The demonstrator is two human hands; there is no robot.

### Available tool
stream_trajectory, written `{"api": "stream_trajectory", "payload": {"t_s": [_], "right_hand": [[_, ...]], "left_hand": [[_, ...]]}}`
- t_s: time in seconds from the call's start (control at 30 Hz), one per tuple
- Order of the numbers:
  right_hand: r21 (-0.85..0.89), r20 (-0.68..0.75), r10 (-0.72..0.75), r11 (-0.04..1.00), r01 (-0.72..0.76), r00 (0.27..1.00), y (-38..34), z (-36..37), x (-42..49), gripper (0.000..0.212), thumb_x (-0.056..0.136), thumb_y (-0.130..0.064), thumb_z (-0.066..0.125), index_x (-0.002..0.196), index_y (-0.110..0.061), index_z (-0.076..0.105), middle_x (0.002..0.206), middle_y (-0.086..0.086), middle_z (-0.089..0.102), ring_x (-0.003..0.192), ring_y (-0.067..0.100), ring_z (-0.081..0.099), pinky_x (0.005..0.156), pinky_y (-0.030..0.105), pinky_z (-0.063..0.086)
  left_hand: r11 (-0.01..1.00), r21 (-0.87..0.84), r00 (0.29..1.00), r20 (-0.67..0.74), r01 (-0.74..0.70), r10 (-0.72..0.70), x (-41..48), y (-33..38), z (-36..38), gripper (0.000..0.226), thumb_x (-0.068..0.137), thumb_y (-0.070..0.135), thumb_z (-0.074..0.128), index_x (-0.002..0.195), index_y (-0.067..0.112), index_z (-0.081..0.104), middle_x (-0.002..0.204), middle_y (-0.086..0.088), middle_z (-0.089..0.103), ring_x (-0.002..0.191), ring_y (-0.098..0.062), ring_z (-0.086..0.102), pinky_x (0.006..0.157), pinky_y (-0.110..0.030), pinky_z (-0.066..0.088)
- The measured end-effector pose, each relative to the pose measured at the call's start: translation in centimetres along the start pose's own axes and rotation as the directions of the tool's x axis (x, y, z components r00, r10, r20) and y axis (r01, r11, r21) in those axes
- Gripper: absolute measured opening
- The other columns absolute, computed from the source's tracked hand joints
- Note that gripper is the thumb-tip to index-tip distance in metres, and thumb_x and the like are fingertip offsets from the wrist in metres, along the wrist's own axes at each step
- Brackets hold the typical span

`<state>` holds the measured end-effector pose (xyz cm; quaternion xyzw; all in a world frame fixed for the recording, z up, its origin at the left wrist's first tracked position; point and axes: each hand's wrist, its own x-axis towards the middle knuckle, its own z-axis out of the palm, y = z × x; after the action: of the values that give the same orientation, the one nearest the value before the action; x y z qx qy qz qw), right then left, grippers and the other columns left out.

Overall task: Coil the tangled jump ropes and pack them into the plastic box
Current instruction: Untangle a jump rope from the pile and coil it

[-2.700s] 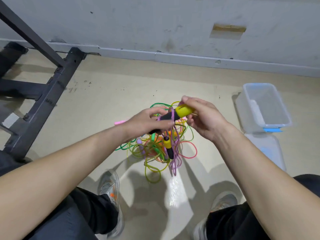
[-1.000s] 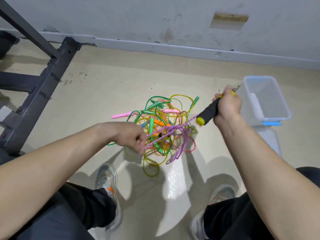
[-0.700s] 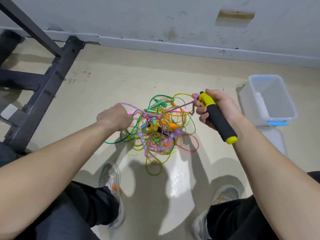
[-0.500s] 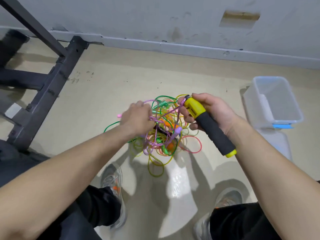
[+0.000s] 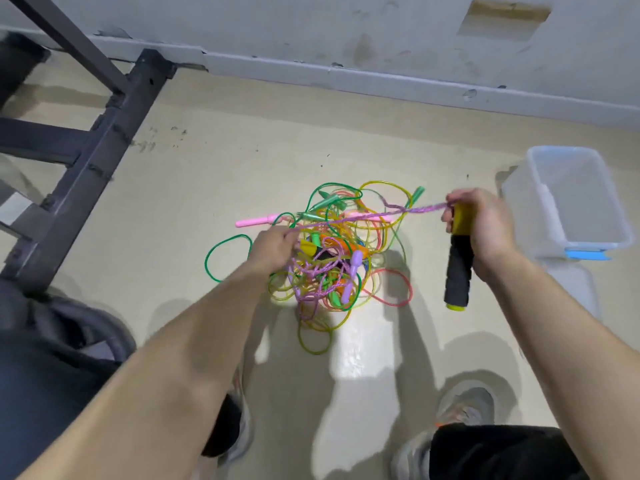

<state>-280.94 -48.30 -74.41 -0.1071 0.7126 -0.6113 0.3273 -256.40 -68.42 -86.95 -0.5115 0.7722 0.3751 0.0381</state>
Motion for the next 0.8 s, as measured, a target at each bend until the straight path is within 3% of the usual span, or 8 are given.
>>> {"api": "stream_trajectory", "payload": {"t_s": [0.13, 0.2, 0.27, 0.33, 0.47, 0.57, 0.7, 0.8], "right_hand": [[-0.331, -0.123, 0.186, 0.918, -0.217, 0.975, 7.4, -1.7, 2.7, 0.014, 0.092, -0.013, 0.055, 0.087, -0.019, 0.066, 0.093, 0.023, 0.069, 0.068, 0.024, 0.056, 0.068, 0.032, 0.047], [-0.607, -0.109, 0.302, 0.734, -0.304, 0.947, 9.6, -1.3, 3.1, 0.032, 0.086, -0.024, 0.061, 0.118, -0.026, 0.067, 0.119, 0.02, 0.067, 0.092, 0.029, 0.062, 0.088, 0.036, 0.049], [-0.804, 0.01, 0.259, 0.576, -0.146, 0.966, 9.9, 0.6, 2.5, 0.068, 0.079, -0.031, 0.07, 0.144, -0.029, 0.05, 0.141, 0.016, 0.053, 0.127, 0.033, 0.051, 0.112, 0.041, 0.037], [-0.729, 0.314, 0.146, 0.671, 0.139, 0.938, 8.3, 3.8, 1.1, 0.08, 0.072, -0.033, 0.076, 0.146, -0.032, 0.045, 0.152, 0.006, 0.041, 0.143, 0.023, 0.032, 0.12, 0.037, 0.022], [-0.443, 0.61, 0.042, 0.846, 0.296, 0.791, 5.2, 8.4, -0.4, 0.027, 0.08, -0.039, 0.071, 0.106, -0.032, 0.067, 0.105, -0.015, 0.064, 0.099, 0.003, 0.056, 0.094, 0.034, 0.044], [-0.337, 0.557, 0.018, 0.919, 0.206, 0.83, 3.1, 9.0, -0.8, 0.029, 0.103, -0.035, 0.052, 0.082, -0.019, 0.064, 0.079, -0.002, 0.065, 0.066, 0.011, 0.057, 0.066, 0.034, 0.047], [-0.276, 0.481, 0.026, 0.953, 0.123, 0.877, 1.3, 8.3, -0.9, 0.051, 0.107, -0.046, 0.034, 0.069, -0.019, 0.053, 0.074, 0.015, 0.051, 0.065, 0.024, 0.05, 0.057, 0.033, 0.049], [-0.187, 0.4, 0.105, 0.982, -0.032, 0.91, -0.2, 8.1, -1.0, 0.05, 0.108, -0.046, 0.033, 0.07, -0.015, 0.047, 0.077, 0.013, 0.043, 0.063, 0.023, 0.05, 0.052, 0.032, 0.055]], "left_hand": [[0.897, -0.44, 0.987, 0.161, 0.048, 0.026, 0.4, 3.7, -4.7, 0.046, 0.102, 0.031, 0.054, 0.059, 0.014, 0.057, 0.045, 0.0, 0.054, 0.049, -0.015, 0.061, 0.053, -0.027, 0.042], [0.83, -0.548, 0.938, 0.33, 0.103, 0.102, 0.1, 6.8, -6.6, 0.047, 0.103, 0.029, 0.052, 0.059, 0.013, 0.05, 0.042, -0.001, 0.04, 0.048, -0.021, 0.059, 0.045, -0.022, 0.041], [0.802, -0.589, 0.87, 0.442, 0.098, 0.218, -0.5, 10.0, -7.5, 0.048, 0.104, 0.031, 0.049, 0.058, 0.014, 0.047, 0.044, 0.0, 0.03, 0.047, -0.022, 0.049, 0.045, -0.022, 0.035], [0.798, -0.595, 0.775, 0.549, 0.098, 0.314, -1.6, 12.9, -7.5, 0.051, 0.105, 0.033, 0.046, 0.056, 0.018, 0.052, 0.047, 0.0, 0.026, 0.048, -0.021, 0.045, 0.047, -0.024, 0.035], [0.731, -0.672, 0.644, 0.613, 0.121, 0.457, -3.8, 16.5, -7.5, 0.036, 0.103, 0.027, 0.051, 0.071, 0.013, 0.062, 0.051, 0.001, 0.041, 0.049, -0.014, 0.053, 0.052, -0.02, 0.048], [0.653, -0.757, 0.786, 0.424, 0.036, 0.449, -3.8, 17.1, -8.7, 0.02, 0.103, 0.02, 0.051, 0.098, 0.008, 0.067, 0.068, -0.003, 0.062, 0.062, -0.014, 0.064, 0.056, -0.018, 0.051], [0.883, -0.409, 0.973, -0.086, -0.231, 0.215, -2.9, 13.6, -6.2, 0.03, 0.094, 0.037, 0.061, 0.075, 0.014, 0.067, 0.067, -0.003, 0.07, 0.061, -0.014, 0.061, 0.067, -0.032, 0.053], [0.915, -0.361, 0.935, 0.226, -0.181, 0.275, -4.7, 11.0, -3.1, 0.044, 0.091, 0.062, 0.052, 0.084, 0.024, 0.074, 0.086, 0.004, 0.076, 0.081, -0.011, 0.068, 0.092, -0.042, 0.054]]}}
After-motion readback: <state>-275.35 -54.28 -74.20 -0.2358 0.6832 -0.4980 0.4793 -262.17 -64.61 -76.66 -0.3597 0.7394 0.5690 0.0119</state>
